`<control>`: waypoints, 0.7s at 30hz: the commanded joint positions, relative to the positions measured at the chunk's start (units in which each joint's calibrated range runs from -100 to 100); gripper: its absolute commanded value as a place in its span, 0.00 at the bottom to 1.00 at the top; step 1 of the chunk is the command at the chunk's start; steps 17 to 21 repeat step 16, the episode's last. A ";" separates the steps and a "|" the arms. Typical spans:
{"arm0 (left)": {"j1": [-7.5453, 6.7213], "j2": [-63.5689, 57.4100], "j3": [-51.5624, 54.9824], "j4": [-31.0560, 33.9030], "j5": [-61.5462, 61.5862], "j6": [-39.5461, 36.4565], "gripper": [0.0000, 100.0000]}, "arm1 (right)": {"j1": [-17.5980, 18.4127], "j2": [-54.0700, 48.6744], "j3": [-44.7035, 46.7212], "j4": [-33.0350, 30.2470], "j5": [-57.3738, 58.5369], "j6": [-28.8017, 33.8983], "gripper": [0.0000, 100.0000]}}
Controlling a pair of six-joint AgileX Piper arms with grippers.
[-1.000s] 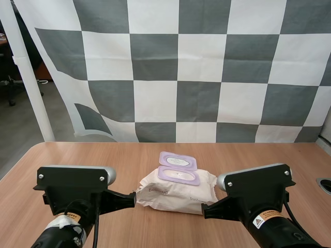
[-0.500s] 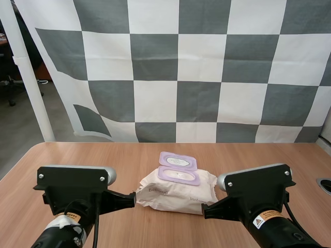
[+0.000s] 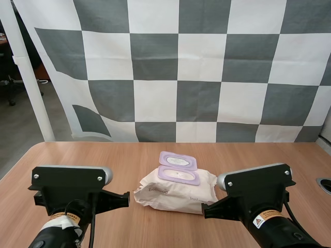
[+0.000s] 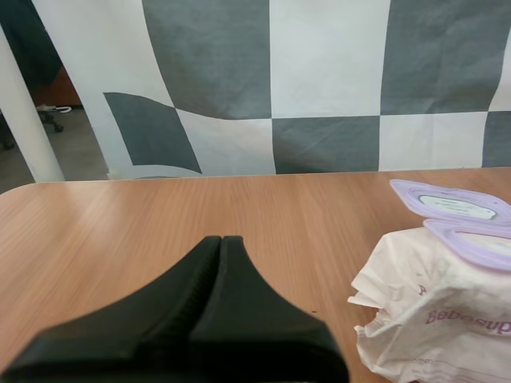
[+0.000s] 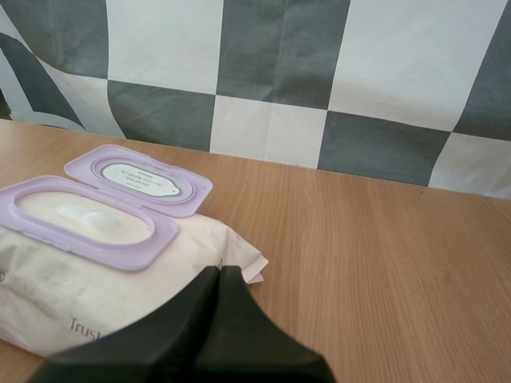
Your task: Open the wet wipes lid
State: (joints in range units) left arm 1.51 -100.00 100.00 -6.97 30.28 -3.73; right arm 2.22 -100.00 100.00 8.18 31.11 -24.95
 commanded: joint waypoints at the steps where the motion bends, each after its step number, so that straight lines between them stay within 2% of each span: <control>1: 0.00 0.00 0.00 5.57 -0.07 -9.59 0.00 | 0.02 0.00 0.00 0.02 0.01 -0.01 0.00; 21: 0.00 0.00 0.00 5.59 -2.72 -9.59 0.00 | 0.02 0.00 0.00 0.02 0.01 -0.01 0.00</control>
